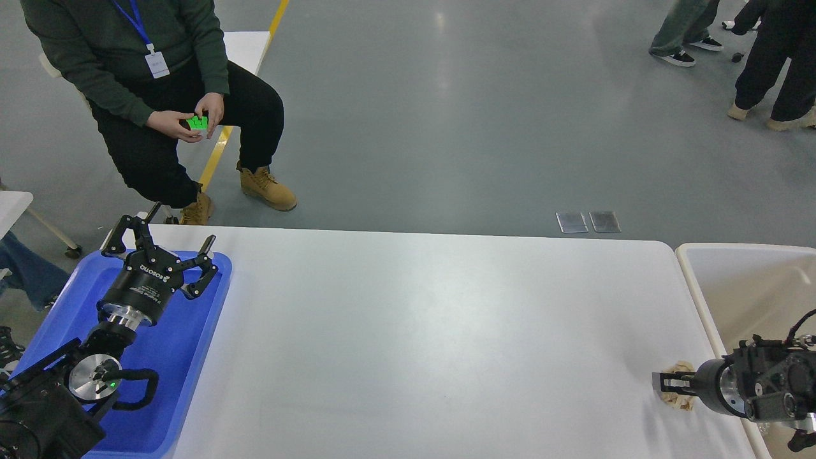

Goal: Tidy desktop
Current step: 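Close the right gripper around the crumpled paper ball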

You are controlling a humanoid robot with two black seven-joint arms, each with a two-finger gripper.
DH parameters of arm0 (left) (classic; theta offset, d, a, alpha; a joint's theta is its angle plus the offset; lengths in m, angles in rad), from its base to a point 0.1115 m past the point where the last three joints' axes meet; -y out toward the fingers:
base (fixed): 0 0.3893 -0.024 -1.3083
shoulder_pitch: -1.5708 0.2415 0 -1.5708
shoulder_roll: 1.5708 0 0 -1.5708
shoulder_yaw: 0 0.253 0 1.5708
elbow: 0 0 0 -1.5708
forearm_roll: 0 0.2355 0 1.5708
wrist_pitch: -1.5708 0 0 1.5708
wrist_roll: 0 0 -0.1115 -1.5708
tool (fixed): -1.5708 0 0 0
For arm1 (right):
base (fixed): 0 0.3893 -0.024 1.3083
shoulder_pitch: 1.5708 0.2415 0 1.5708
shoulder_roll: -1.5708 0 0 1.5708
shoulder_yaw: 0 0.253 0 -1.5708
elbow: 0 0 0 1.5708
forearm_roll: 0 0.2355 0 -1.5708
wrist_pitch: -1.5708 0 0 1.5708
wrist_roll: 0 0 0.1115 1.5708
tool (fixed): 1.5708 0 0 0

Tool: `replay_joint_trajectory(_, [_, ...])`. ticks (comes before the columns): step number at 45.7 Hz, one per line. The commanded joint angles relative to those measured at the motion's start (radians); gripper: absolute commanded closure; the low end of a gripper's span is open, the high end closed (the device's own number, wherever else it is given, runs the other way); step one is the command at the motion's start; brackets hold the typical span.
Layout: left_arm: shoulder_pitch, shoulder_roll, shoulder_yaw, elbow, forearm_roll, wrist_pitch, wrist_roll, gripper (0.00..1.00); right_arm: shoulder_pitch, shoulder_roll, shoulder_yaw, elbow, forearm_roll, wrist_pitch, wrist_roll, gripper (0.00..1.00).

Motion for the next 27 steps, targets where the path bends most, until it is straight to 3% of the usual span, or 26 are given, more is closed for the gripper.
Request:
replay_joint_trajectory(1, [0.000, 0.000, 0.000, 0.000, 0.000, 0.000, 0.000, 0.01, -0.003, 0.017, -0.041, 0.005, -0.005, -0.008, 0.004, 1.00])
replay_joint_trajectory(14, [-0.001, 0.000, 0.000, 0.000, 0.000, 0.000, 0.000, 0.01, 0.049, -0.006, -0.063, 0.054, -0.005, -0.004, 0.009, 1.00])
replay_joint_trajectory(27, [0.000, 0.000, 0.000, 0.000, 0.000, 0.000, 0.000, 0.01, 0.331, -0.089, -0.101, 0.373, -0.008, 0.025, 0.017, 1.00])
